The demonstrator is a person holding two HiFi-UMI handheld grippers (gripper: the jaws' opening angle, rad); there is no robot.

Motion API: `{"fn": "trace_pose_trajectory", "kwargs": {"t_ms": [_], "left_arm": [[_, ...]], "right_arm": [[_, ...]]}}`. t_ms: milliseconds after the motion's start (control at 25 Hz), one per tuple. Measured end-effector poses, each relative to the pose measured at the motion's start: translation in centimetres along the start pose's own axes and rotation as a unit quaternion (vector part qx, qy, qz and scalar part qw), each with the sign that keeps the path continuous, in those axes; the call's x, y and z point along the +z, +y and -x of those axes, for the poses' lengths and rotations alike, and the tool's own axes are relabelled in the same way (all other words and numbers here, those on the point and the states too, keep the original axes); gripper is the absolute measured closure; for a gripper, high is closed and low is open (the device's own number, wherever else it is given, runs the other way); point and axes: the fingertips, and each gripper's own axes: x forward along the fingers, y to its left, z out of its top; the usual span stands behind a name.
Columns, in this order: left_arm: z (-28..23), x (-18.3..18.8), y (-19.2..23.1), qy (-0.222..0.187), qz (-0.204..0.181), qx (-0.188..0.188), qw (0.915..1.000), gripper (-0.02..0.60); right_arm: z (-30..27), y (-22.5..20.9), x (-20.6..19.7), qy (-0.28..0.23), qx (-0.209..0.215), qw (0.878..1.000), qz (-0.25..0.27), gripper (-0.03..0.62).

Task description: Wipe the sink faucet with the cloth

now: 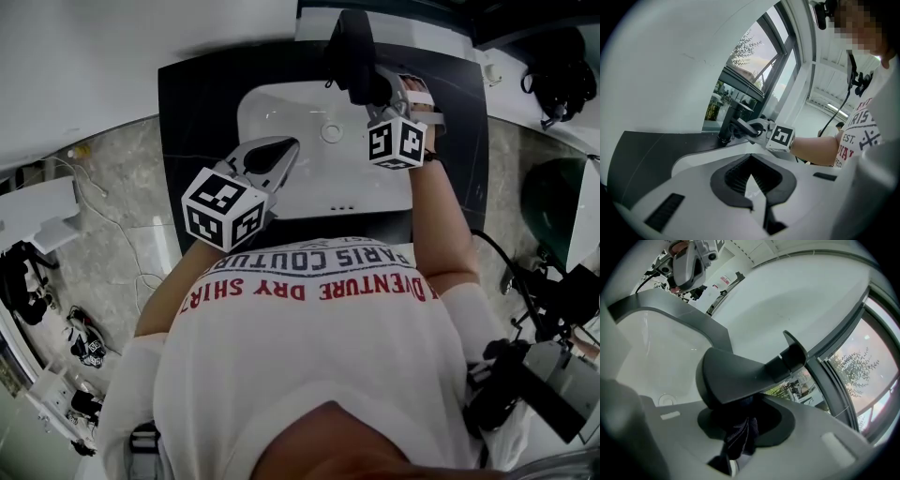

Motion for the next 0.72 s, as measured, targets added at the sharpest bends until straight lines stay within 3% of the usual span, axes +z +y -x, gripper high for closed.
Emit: {"fn": "trace_pose_trajectory", "kwargs": {"t_ms": [480,720], "left_arm": [[0.0,-0.2,0.8,-0.004,0.01,0.009,0.9999,0.58],[-0.3,-0.6,0.9,-0.001,0.014,0.011,0.9998,0.58]], "right_arm": [[-1.2,-0.8,0.4,-0.008,-0.001,1.0,-0.009,0.517],[-2.5,1.3,-0.6,0.007,0.033,0.999,0.016,0.517]]}}
